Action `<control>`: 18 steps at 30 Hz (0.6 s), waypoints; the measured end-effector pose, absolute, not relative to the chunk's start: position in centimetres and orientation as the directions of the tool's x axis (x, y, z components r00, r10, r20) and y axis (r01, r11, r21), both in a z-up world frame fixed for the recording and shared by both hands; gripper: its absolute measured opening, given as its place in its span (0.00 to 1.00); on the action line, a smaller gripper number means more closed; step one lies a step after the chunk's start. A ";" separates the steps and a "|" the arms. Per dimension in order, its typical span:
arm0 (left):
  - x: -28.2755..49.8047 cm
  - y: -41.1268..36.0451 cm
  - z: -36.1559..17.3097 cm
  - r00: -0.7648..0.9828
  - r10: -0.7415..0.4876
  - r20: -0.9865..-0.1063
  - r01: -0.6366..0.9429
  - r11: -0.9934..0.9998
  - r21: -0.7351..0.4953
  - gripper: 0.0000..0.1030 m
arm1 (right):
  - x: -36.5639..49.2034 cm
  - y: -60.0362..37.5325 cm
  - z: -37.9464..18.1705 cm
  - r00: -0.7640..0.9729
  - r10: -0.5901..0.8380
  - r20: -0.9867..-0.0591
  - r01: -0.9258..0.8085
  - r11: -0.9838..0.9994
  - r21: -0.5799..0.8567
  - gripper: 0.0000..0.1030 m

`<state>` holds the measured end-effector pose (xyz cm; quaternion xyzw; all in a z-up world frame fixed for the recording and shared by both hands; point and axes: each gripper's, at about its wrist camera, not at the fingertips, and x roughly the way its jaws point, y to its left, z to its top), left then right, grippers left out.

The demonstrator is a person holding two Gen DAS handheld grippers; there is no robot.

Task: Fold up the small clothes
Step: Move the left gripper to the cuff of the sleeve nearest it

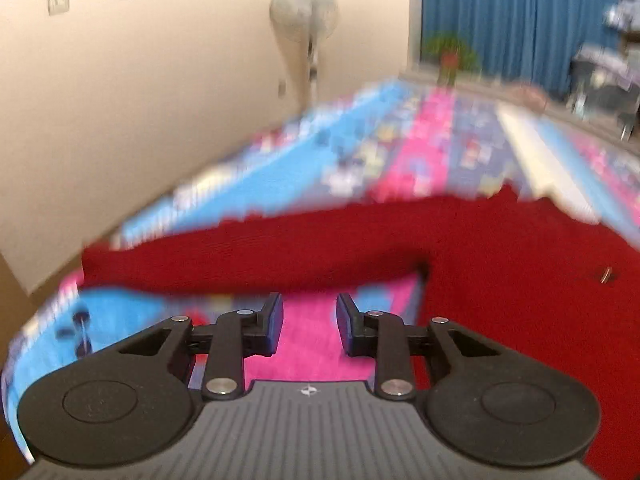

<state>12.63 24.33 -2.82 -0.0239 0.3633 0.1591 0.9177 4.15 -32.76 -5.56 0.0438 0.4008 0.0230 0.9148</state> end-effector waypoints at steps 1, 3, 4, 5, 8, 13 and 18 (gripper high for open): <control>13.4 24.7 -3.2 0.665 0.265 -0.698 -0.318 0.946 0.056 0.31 | 4.3 -32.7 -5.6 0.677 0.076 -0.732 -0.008 0.995 0.095 0.46; 13.8 25.4 -2.8 0.710 0.246 -0.660 -0.321 0.947 0.007 0.33 | 4.5 -32.6 -5.7 0.676 0.076 -0.733 -0.015 0.996 0.089 0.46; 14.2 25.7 -2.7 0.718 0.264 -0.644 -0.329 0.944 0.020 0.39 | 4.6 -32.4 -5.7 0.677 0.077 -0.732 -0.018 0.996 0.088 0.46; 14.5 26.2 -2.7 0.717 0.276 -0.641 -0.343 0.939 0.020 0.45 | 4.7 -32.4 -5.7 0.678 0.078 -0.731 -0.021 0.996 0.087 0.46; 15.3 27.9 -3.4 0.697 0.259 -0.668 -0.387 0.921 -0.047 0.47 | 5.1 -32.2 -5.8 0.677 0.080 -0.732 -0.023 0.996 0.087 0.46; 16.2 29.4 -4.5 0.672 0.284 -0.684 -0.432 0.901 -0.050 0.47 | 5.9 -31.9 -6.3 0.666 0.080 -0.742 -0.037 0.997 0.074 0.46; 16.7 32.3 -5.3 0.674 0.244 -0.697 -0.491 0.853 -0.176 0.78 | 7.2 -31.6 -8.4 0.559 0.109 -0.822 -0.058 0.994 0.093 0.51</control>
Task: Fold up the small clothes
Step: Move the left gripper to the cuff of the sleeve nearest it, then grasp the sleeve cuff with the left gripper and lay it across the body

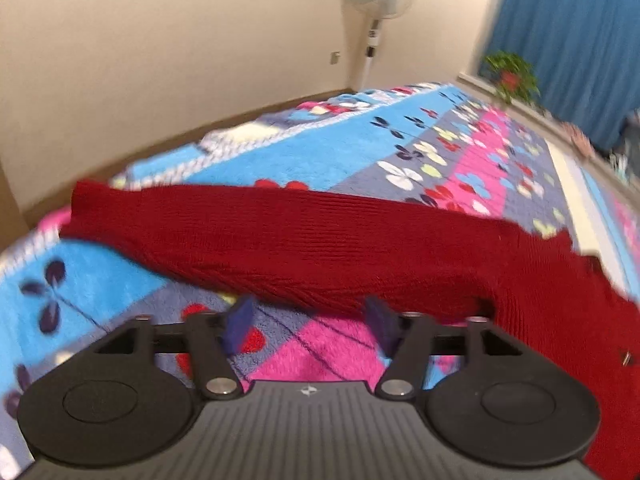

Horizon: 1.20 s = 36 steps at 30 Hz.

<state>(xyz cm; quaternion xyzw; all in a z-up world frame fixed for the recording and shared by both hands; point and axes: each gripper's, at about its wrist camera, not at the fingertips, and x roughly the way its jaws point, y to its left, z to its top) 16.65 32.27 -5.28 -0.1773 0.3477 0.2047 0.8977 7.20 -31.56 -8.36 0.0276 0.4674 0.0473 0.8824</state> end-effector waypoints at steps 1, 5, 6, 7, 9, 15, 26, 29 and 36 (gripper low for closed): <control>16.7 33.1 -5.7 0.676 0.210 -0.706 -0.501 0.834 -0.232 0.83 | 7.5 -31.6 -9.1 0.528 0.095 -0.844 -0.045 0.996 0.083 0.51; 17.2 36.1 -7.7 0.647 0.165 -0.744 -0.578 0.743 -0.338 0.83 | 7.9 -31.4 -9.3 0.523 0.070 -0.849 -0.037 0.998 0.060 0.55; 17.3 36.6 -8.0 0.640 0.168 -0.750 -0.594 0.726 -0.345 0.83 | 7.9 -31.4 -9.3 0.522 0.069 -0.850 -0.032 0.998 0.062 0.55; 17.4 37.2 -8.4 0.638 0.166 -0.752 -0.607 0.709 -0.358 0.83 | 8.0 -31.4 -9.4 0.522 0.067 -0.850 -0.033 0.998 0.058 0.56; 17.5 38.1 -8.7 0.651 0.165 -0.741 -0.617 0.684 -0.389 0.83 | 7.9 -31.2 -9.4 0.523 0.062 -0.850 -0.039 0.998 0.049 0.56; 18.2 38.7 -8.7 0.673 0.231 -0.702 -0.639 0.659 -0.396 0.61 | 8.2 -31.4 -9.6 0.519 0.062 -0.853 -0.027 0.998 0.057 0.60; 19.3 34.9 -4.2 0.746 0.413 -0.522 -0.600 0.758 -0.256 0.13 | 8.5 -31.2 -9.6 0.515 0.055 -0.855 -0.031 0.998 0.045 0.61; 19.6 33.3 -3.4 0.761 0.409 -0.504 -0.580 0.777 -0.246 0.12 | 8.5 -30.7 -9.6 0.521 0.041 -0.852 -0.046 0.999 0.020 0.60; 19.5 23.7 0.1 0.904 0.255 -0.343 -0.320 0.936 -0.148 0.10 | 8.5 -30.0 -9.4 0.535 0.019 -0.845 -0.069 0.997 -0.021 0.60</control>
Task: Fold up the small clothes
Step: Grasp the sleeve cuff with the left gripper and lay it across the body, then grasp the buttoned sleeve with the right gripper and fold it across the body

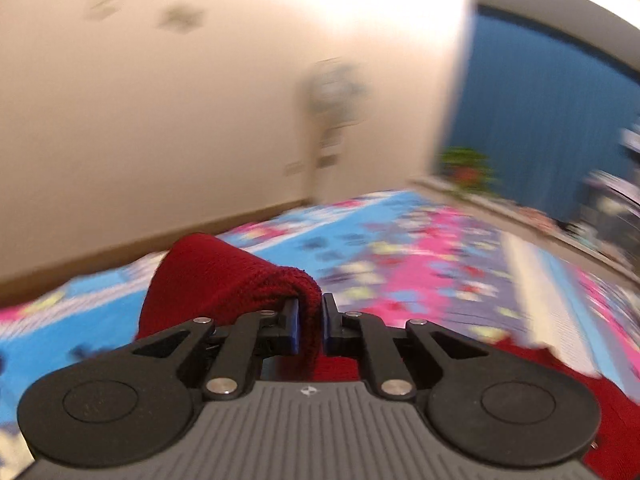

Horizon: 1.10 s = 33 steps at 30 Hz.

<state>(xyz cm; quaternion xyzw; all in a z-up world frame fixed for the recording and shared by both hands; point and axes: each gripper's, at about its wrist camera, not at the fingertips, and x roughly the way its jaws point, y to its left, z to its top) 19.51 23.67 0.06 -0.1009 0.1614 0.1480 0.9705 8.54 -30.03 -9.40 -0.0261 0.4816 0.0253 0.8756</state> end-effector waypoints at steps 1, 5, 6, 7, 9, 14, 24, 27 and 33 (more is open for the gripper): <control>19.3 21.4 0.5 0.930 0.186 -0.316 -0.235 0.964 -0.122 0.10 | 8.6 -29.9 -9.4 0.536 0.016 -0.844 -0.071 0.997 -0.026 0.60; 18.7 11.3 0.1 0.857 -0.283 -0.430 0.280 0.957 -0.070 0.25 | 8.7 -29.6 -9.4 0.543 0.006 -0.839 -0.076 0.996 -0.042 0.60; 18.5 9.4 -0.5 0.796 -0.360 -0.486 0.378 0.924 -0.066 0.30 | 8.7 -29.5 -9.4 0.545 0.006 -0.838 -0.077 0.996 -0.043 0.60; 17.9 7.6 -1.1 0.767 -0.386 -0.513 0.430 0.902 -0.036 0.31 | 8.7 -29.6 -9.5 0.547 0.007 -0.837 -0.077 0.996 -0.042 0.60; 16.6 5.7 -1.2 0.770 -0.383 -0.510 0.457 0.889 0.021 0.32 | 8.7 -29.7 -9.5 0.549 0.011 -0.836 -0.076 0.996 -0.037 0.60; 15.3 7.6 0.4 0.795 -0.307 -0.522 0.354 0.935 -0.012 0.49 | 8.6 -29.9 -9.4 0.554 0.019 -0.832 -0.073 0.997 -0.026 0.60; 10.3 14.8 -0.6 0.747 0.065 -0.662 -0.051 0.998 0.041 0.56 | 7.9 -28.8 -8.5 0.615 0.009 -0.788 -0.079 0.996 -0.051 0.50; 10.4 14.8 -2.5 0.661 0.118 -0.741 -0.057 0.993 0.107 0.54 | 7.2 -28.7 -7.5 0.670 0.032 -0.742 -0.059 0.998 -0.010 0.19; 12.3 14.4 -4.5 0.622 0.117 -0.774 0.022 0.986 0.167 0.55 | 6.1 -27.8 -4.7 0.773 0.098 -0.626 -0.089 0.995 0.046 0.12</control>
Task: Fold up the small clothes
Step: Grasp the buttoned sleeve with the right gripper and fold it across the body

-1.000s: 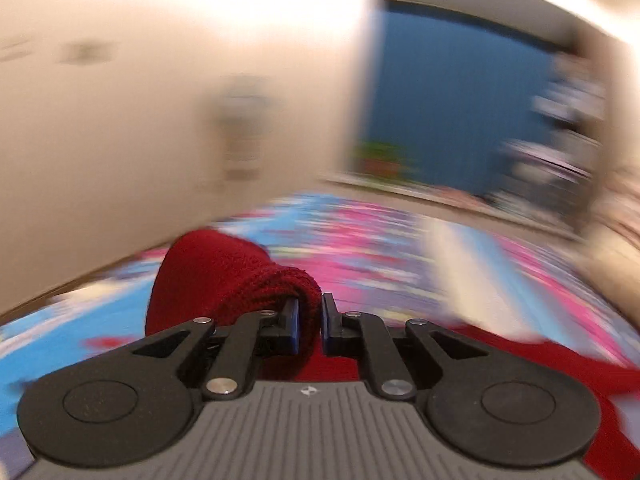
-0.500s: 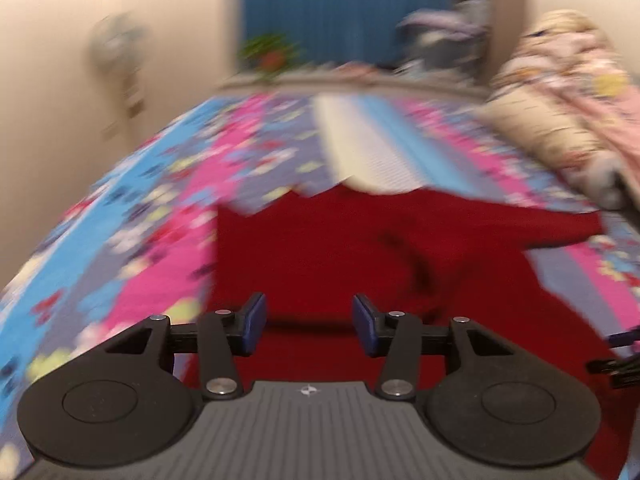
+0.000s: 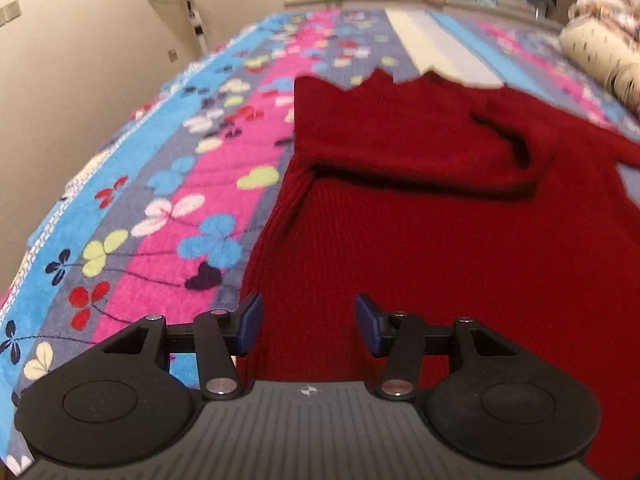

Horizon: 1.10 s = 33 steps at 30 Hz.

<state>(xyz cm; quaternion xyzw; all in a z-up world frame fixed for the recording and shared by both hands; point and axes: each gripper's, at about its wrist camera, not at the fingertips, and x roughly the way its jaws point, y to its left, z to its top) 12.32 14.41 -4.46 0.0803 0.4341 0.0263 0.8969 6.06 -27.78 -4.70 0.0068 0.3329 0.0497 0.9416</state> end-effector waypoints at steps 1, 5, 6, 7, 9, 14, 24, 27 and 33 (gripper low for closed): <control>12.8 14.8 -4.8 0.600 0.104 -0.793 0.023 0.989 0.147 0.54 | 6.4 -27.4 -4.3 0.771 0.107 -0.628 -0.093 0.994 0.055 0.12; 14.0 15.2 -5.9 0.559 0.040 -0.828 0.038 0.997 0.074 0.56 | 9.6 -24.4 -2.5 0.763 0.142 -0.631 -0.098 0.990 0.105 0.25; 14.2 15.1 -5.9 0.561 0.046 -0.826 0.041 0.996 0.083 0.57 | 10.7 -23.6 -2.1 0.760 0.154 -0.631 -0.100 0.988 0.121 0.32; 14.3 15.1 -6.0 0.562 0.056 -0.825 0.042 0.994 0.096 0.57 | 11.9 -22.6 -1.7 0.757 0.165 -0.632 -0.102 0.986 0.134 0.43; 14.7 15.2 -6.4 0.554 0.070 -0.830 0.043 0.993 0.113 0.58 | 14.7 -20.6 -1.2 0.755 0.166 -0.635 -0.093 0.985 0.148 0.55; 15.4 15.8 -6.8 0.542 0.039 -0.839 0.060 0.995 0.085 0.59 | 20.9 -16.6 -2.3 0.713 0.147 -0.686 -0.043 0.985 0.166 0.58; 15.6 16.1 -6.9 0.547 0.020 -0.837 0.094 0.992 0.085 0.59 | 28.1 -11.8 -6.2 0.644 -0.010 -0.765 -0.047 0.998 -0.053 0.18; 15.8 16.0 -7.0 0.550 0.022 -0.835 0.102 0.991 0.093 0.59 | 28.3 -13.2 -3.4 0.750 0.010 -0.661 0.001 1.000 0.016 0.16; 16.1 15.9 -6.7 0.551 0.005 -0.835 0.118 0.989 0.084 0.59 | 25.7 -21.2 -2.8 0.906 -0.027 -0.422 0.202 0.904 0.377 0.18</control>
